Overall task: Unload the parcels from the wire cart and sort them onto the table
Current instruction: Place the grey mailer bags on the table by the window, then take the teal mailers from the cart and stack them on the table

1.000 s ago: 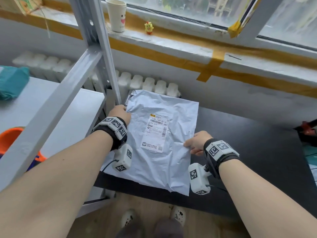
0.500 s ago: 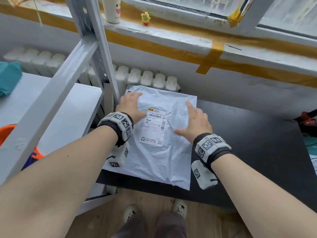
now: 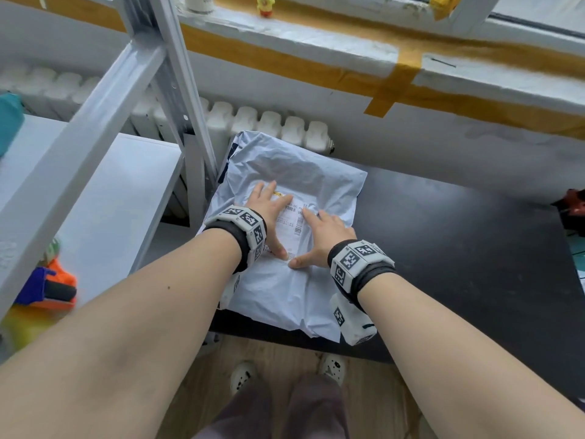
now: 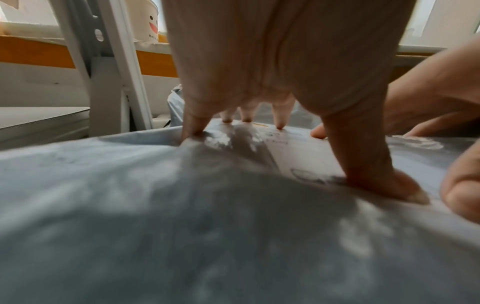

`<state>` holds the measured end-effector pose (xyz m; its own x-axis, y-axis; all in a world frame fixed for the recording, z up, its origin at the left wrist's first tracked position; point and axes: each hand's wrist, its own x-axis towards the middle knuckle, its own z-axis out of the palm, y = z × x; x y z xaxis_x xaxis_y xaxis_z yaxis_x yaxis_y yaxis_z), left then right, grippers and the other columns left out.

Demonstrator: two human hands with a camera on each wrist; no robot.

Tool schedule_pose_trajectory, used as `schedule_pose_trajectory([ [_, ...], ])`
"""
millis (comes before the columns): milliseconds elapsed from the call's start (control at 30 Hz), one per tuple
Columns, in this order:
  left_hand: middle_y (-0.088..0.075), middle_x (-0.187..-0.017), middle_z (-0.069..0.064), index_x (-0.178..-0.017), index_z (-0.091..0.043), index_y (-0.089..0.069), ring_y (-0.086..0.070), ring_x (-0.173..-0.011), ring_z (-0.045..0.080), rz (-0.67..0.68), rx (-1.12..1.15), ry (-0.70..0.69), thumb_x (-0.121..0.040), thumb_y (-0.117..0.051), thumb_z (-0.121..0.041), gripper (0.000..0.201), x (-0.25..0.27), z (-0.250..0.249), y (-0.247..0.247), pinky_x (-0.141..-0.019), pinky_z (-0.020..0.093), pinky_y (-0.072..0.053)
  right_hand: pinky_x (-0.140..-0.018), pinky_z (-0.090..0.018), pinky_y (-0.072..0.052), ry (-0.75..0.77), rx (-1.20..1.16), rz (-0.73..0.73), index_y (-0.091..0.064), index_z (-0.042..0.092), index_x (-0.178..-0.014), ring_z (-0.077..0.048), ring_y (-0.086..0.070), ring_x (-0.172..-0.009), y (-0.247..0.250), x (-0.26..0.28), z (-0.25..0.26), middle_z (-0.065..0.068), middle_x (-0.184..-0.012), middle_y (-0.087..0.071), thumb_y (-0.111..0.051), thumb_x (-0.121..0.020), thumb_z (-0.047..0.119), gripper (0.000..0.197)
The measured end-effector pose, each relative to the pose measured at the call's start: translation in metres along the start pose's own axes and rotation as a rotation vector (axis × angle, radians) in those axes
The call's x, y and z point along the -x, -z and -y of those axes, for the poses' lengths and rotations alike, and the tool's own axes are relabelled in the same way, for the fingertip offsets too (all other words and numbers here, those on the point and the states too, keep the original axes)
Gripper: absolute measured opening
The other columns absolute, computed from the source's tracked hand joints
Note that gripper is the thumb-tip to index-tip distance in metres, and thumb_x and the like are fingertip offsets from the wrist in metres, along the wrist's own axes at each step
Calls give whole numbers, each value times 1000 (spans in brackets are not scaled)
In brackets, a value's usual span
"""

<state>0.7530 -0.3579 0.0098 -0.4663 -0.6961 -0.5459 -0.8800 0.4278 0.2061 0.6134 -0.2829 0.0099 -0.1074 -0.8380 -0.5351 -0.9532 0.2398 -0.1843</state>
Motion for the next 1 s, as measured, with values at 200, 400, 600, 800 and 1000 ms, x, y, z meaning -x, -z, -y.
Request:
schedule_pose_trajectory([
  [200, 19, -157, 1, -151, -30, -2, 17, -145, 24, -25, 36, 17, -53, -86, -50, 130, 9, 2, -2, -116, 56, -11, -114, -51, -20, 16, 20, 3, -10, 30, -150, -28, -15, -144, 6, 10, 3, -3, -156, -17, -75, -67, 58, 109],
  [400, 5, -159, 4, -151, -29, -11, 7, -147, 23, -77, -10, 50, -72, -71, -55, 102, 31, -12, 18, -114, 53, -13, -115, -49, -19, -55, -19, -125, -21, 33, -148, -26, -13, -144, 30, 35, -4, -3, -156, -19, -51, -91, 47, 66],
  [600, -29, -150, 10, -147, -20, -29, -27, -138, 29, -193, -6, -71, -91, -53, -47, 67, 46, -62, 60, -111, 39, -29, -109, -47, -28, -162, 49, -225, -32, 25, -143, -26, -23, -138, 59, 75, -30, -3, -147, -33, -43, -95, 41, 53],
  [800, -30, -151, 4, -147, -26, -28, -30, -138, 25, -267, -17, -239, -92, -49, -47, 63, 65, -142, 86, -110, 43, -32, -105, -44, -30, -316, 28, -270, -37, 23, -140, -25, -29, -134, 77, 126, -73, -2, -140, -41, -41, -96, 37, 46],
  [1000, -34, -149, -3, -142, -31, -36, -32, -136, 22, -356, -69, -369, -91, -52, -43, 55, 88, -224, 81, -109, 43, -31, -108, -42, -27, -414, -36, -352, -34, 24, -144, -24, -27, -137, 82, 186, -130, -1, -144, -40, -38, -97, 35, 48],
])
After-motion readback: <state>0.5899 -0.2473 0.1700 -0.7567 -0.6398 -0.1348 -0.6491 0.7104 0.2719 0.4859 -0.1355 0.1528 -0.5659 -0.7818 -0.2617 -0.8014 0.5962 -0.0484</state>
